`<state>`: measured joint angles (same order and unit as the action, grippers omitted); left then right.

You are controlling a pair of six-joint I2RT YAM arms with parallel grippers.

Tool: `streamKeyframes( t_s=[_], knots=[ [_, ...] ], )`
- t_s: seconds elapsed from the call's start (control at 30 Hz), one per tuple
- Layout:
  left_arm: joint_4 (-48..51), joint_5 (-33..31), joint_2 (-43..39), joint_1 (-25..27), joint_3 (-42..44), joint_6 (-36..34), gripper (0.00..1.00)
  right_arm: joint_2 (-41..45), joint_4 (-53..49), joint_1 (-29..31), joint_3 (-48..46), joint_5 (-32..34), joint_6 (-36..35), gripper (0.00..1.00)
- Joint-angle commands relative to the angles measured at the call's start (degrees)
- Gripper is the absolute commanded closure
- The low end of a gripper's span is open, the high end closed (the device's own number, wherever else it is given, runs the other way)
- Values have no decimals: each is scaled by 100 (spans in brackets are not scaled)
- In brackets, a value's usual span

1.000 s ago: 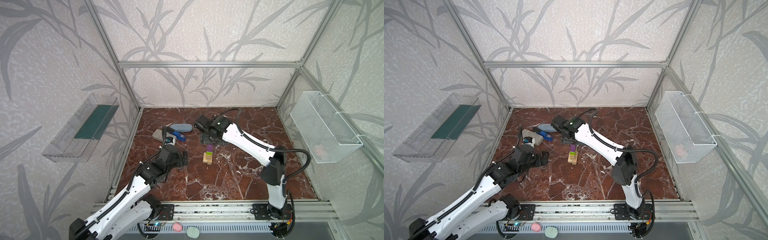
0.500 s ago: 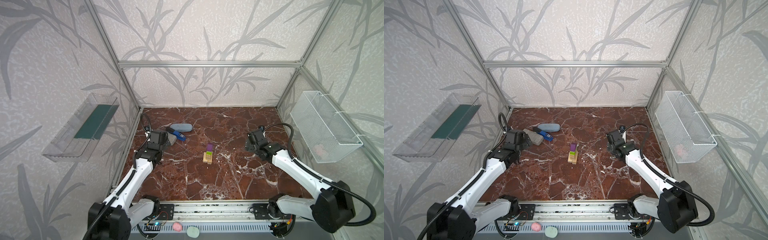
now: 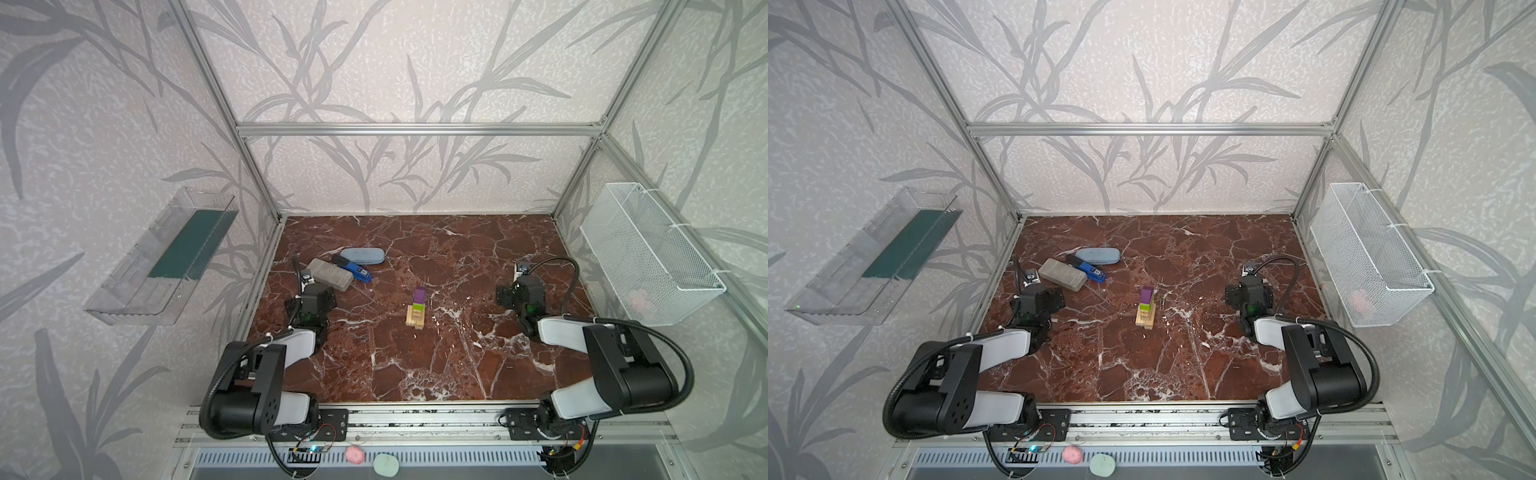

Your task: Build the wood block tower

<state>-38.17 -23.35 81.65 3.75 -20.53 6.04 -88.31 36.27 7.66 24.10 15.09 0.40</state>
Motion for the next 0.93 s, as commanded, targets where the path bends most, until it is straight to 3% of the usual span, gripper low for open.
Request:
streamKeyframes(
  t_s=[0.0,0.07,0.13,0.2,0.3,0.37,0.43,0.9],
  knots=[
    [-2088,612,483,-170,287,-418,0,-131,1823,-14,-288,-879,-488,1],
    [-2815,853,1014,-180,343,-630,1,-279,2204,-1,-361,-1056,-613,1],
    [-1851,877,747,-188,80,-497,0,-171,1744,-47,-220,-1121,-534,1],
    [-1204,929,708,-316,-211,-326,0,-284,2026,-98,-257,-1179,-511,1],
    [-1740,1021,864,-407,-74,-330,0,-279,1995,-116,-243,-1193,-488,1],
    [-1421,1028,752,-407,-128,-279,1,-263,1966,-116,-252,-1187,-492,1],
    [-1798,1100,866,-401,-56,-401,1,-255,1990,-90,-265,-1150,-519,1],
    [-1686,1064,842,-394,-75,-359,1,-265,1999,-89,-270,-1158,-515,1]
  ],
)
